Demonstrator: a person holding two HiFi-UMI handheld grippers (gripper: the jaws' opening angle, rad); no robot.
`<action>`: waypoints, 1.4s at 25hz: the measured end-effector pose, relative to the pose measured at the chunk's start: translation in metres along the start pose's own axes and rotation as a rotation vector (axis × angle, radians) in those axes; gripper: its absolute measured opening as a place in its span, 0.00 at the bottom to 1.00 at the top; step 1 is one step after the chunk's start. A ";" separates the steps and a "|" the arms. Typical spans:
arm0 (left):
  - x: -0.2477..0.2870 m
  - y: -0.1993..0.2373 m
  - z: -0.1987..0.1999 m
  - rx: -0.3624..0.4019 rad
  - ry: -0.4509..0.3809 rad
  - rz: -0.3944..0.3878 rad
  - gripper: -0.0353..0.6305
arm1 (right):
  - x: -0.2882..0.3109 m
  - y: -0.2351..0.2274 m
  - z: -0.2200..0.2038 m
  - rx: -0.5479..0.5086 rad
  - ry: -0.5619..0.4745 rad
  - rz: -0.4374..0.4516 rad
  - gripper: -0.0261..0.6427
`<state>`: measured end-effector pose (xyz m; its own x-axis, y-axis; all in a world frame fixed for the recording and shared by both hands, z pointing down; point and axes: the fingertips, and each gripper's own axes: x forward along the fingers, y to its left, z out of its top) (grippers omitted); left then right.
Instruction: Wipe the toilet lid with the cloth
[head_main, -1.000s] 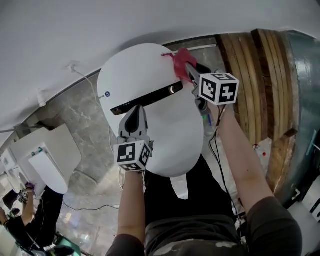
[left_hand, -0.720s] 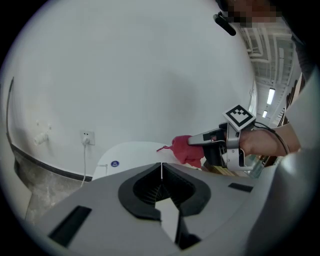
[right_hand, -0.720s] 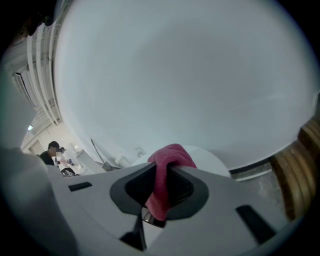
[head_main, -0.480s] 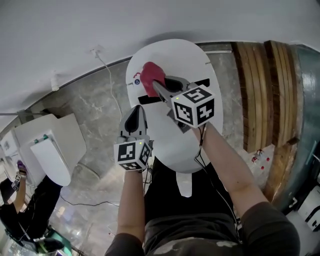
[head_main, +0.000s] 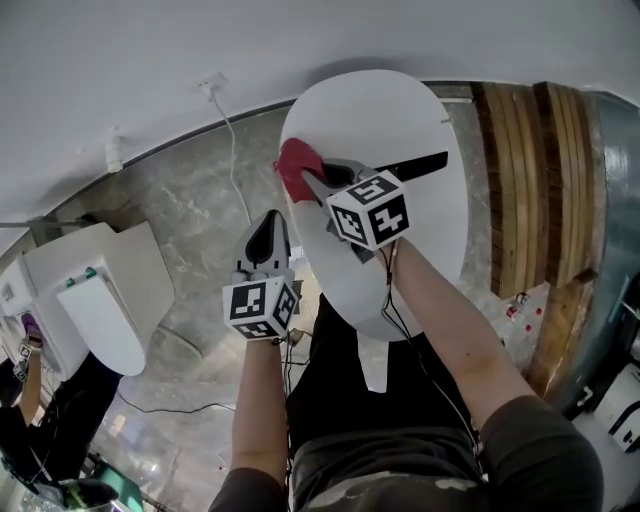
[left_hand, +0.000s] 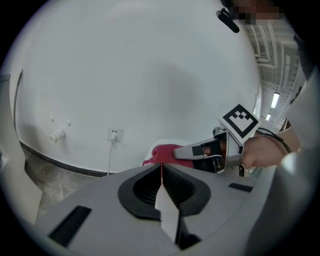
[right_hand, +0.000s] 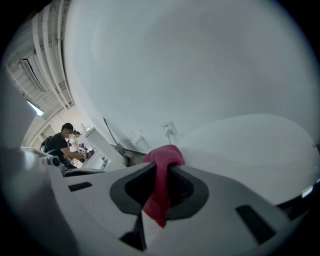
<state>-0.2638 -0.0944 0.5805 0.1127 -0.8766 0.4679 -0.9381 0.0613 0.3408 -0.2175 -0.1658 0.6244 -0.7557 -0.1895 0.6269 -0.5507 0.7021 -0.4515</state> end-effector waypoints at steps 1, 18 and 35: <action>0.001 -0.003 -0.004 -0.002 0.005 -0.005 0.08 | -0.006 -0.009 0.001 0.019 -0.011 -0.008 0.11; 0.044 -0.152 -0.045 0.042 0.057 -0.082 0.08 | -0.171 -0.215 -0.028 0.263 -0.151 -0.204 0.11; 0.043 -0.222 -0.050 0.063 0.024 -0.032 0.08 | -0.241 -0.235 -0.062 0.202 -0.128 -0.171 0.11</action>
<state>-0.0337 -0.1220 0.5659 0.1502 -0.8657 0.4776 -0.9525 0.0027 0.3045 0.1162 -0.2425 0.6190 -0.6770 -0.3873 0.6258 -0.7239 0.5039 -0.4713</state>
